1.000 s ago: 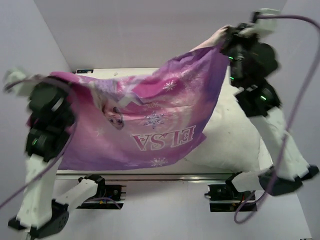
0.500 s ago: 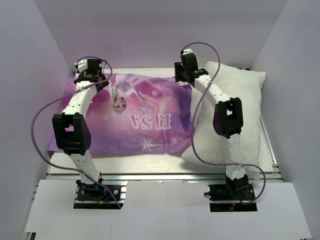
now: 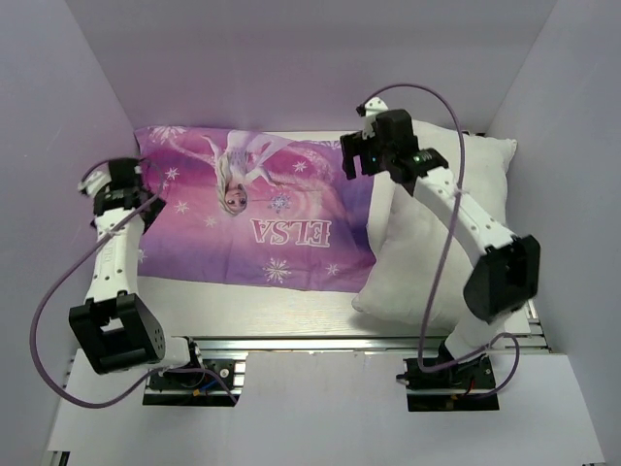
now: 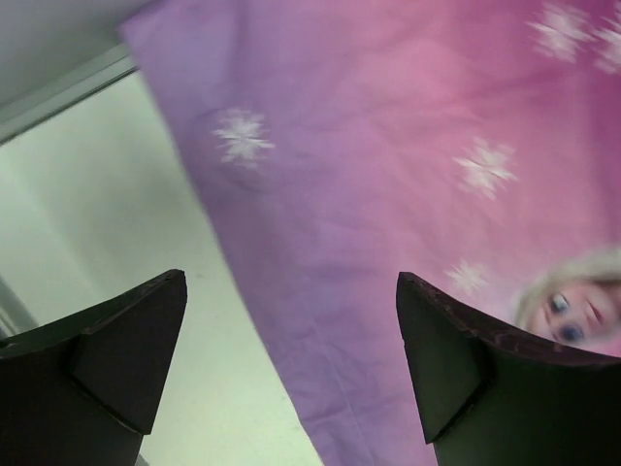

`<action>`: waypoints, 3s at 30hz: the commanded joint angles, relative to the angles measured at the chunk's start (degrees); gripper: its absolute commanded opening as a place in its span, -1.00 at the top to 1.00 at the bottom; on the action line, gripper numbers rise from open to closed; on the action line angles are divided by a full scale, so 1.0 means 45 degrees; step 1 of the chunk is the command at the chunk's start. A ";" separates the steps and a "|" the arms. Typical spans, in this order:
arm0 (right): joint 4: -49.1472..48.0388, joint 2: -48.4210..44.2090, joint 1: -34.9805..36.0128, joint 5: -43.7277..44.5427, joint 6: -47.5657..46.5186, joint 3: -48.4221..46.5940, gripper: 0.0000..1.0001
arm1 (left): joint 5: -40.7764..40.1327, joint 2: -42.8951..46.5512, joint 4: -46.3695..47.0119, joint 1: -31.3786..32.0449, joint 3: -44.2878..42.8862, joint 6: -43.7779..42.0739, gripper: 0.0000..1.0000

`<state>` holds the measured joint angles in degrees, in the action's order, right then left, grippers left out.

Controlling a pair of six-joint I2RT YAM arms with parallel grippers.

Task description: Put the pillow into the pillowcase

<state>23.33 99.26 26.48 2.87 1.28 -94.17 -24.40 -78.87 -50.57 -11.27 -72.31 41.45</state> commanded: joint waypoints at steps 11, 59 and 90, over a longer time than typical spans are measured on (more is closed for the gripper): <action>-0.0029 -0.3543 0.3215 -0.2594 -0.1026 0.6370 -0.79 | 0.1869 -0.1399 0.0161 -0.3589 0.1867 0.1140 -0.96; -0.2451 -0.3011 0.5170 0.3304 -0.2178 0.6378 1.00 | 0.2825 0.1467 0.7190 -0.2359 0.2808 0.0203 1.00; -0.4286 -0.9072 0.5170 0.2033 -0.5049 -0.0422 1.00 | 0.1828 0.4133 0.6491 -0.2282 -0.9458 -0.1907 1.00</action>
<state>8.05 55.24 49.98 3.36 -18.98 -95.98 -14.33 -53.43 -20.27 -21.52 -115.96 33.87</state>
